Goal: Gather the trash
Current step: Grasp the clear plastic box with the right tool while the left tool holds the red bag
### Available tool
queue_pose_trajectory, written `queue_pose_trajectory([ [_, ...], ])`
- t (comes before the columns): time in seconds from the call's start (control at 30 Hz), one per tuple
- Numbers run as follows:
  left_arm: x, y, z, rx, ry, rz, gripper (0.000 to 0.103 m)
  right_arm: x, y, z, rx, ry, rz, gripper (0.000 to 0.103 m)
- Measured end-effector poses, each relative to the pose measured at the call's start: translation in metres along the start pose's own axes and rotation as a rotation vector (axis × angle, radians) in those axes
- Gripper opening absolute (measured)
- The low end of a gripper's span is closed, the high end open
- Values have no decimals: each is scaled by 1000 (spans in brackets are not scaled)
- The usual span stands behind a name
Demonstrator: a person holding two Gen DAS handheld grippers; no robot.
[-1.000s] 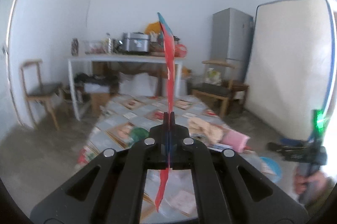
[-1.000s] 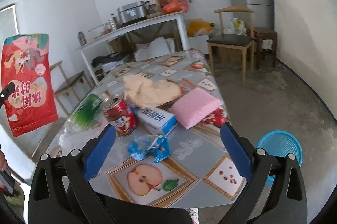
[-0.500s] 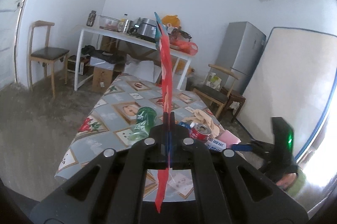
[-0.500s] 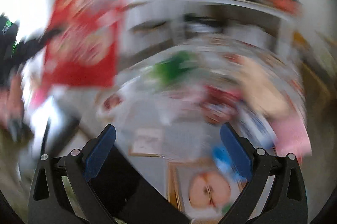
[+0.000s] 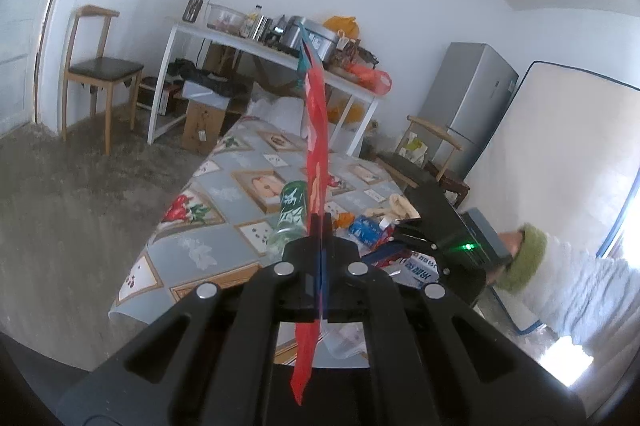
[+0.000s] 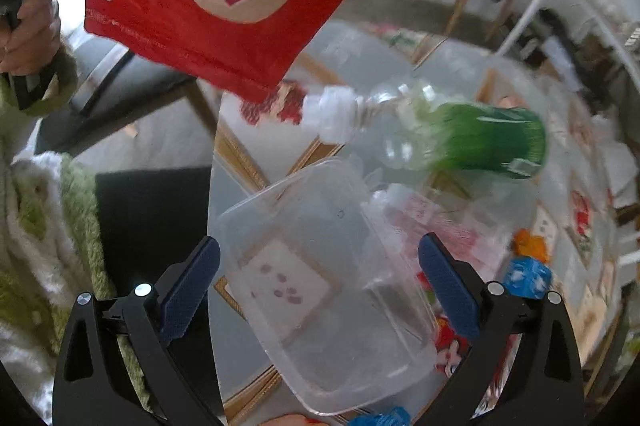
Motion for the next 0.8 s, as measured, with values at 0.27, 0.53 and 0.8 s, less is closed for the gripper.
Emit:
queue_pose_trajectory([
  [0.27,-7,-8,-4,-17,-11,9,0,-10,-2,-32,-132,4,84,97],
  [0.53,-7,-8,-3,-15,-12,9,0,-12,-4,-7,-49,-51,17,93],
  [0.8,2,-7,4,21,-7,3,0,-7,-10,59,178,-63,-211,92],
])
Point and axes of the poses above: each gripper's, at about its wrist camera, not at the fingertips, and z roughly against the way its jaws point, x to its right, y to its top, the point moved 7 cm from there along -z, roughly the way its jaws point, and after that the axes turned 7 degrees about -y, right-handed, at the moved point
